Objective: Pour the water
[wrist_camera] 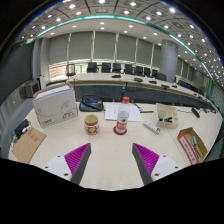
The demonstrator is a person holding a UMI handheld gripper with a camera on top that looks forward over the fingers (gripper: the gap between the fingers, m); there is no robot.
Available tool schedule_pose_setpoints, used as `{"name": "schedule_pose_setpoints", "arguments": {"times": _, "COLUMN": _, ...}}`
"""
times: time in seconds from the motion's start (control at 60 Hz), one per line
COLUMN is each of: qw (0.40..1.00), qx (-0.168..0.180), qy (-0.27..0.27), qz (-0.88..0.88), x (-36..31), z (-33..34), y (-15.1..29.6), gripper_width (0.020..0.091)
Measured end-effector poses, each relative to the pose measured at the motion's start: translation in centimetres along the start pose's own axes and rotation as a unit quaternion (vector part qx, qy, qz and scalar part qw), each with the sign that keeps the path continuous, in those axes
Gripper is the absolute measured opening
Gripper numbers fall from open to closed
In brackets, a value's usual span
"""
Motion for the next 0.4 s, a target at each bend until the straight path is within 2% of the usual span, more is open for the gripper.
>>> {"name": "schedule_pose_setpoints", "arguments": {"times": 0.167, "qw": 1.000, "qx": -0.003, "qy": 0.001, "qz": 0.005, "x": -1.7, "z": 5.4, "y": -2.4, "gripper_width": 0.0858}}
{"name": "schedule_pose_setpoints", "arguments": {"times": 0.4, "qw": 1.000, "qx": 0.003, "qy": 0.003, "qz": -0.002, "x": -2.6, "z": 8.5, "y": -3.8, "gripper_width": 0.0858}}
Point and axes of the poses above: the point between the fingertips, and its own axes, seen from behind it with the camera up: x to the right, y up, z backward, against the way the camera looks, the point moved 4 cm from there along z, backward, against the way the camera looks, and after that the axes turned 9 degrees about -z, right-handed, at the moved point
